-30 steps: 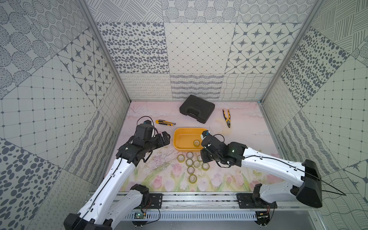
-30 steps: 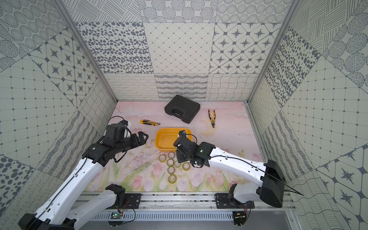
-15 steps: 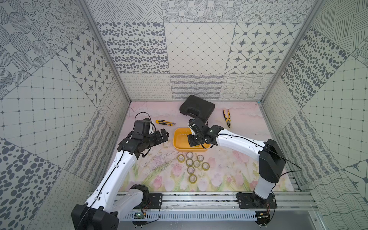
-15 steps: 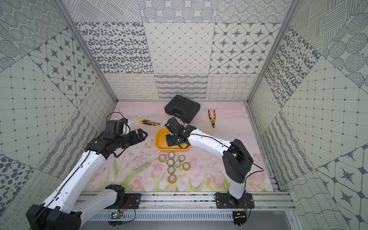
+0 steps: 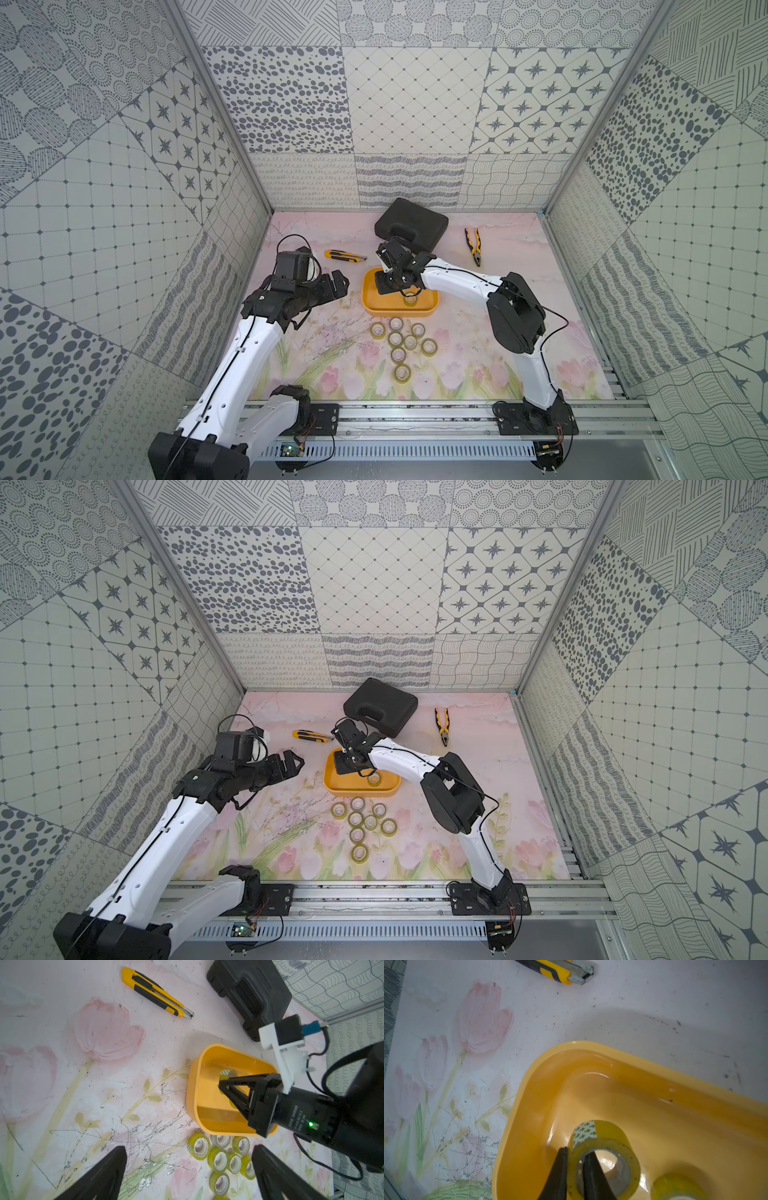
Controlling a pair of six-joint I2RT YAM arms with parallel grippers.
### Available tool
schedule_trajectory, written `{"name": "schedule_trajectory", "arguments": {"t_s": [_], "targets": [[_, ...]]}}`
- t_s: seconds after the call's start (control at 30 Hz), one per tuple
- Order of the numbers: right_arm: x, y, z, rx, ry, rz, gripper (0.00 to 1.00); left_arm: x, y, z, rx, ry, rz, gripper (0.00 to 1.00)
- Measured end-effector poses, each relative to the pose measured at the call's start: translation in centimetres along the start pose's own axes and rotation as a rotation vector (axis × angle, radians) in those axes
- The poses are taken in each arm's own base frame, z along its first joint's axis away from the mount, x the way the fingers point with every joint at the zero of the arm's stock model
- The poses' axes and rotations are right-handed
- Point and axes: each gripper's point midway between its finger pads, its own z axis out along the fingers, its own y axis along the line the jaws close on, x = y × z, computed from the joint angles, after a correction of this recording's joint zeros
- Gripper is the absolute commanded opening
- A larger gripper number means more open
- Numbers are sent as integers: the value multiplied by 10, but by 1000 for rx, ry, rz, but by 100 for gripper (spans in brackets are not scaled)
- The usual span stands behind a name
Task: Put the transparent tape into the storage box
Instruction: Place the tape in the storage box.
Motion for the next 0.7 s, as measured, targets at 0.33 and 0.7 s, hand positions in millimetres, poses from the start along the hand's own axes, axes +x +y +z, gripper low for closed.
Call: {"name": "schedule_trajectory", "arguments": {"t_s": [0.33,0.7], "targets": [[-11,-3,29,-21,5,39,20,2,2,-3,2,-10,-2,99],[-15,-1,36,-35,-1,62,50,7,3,5,3,27,-9,99]]}}
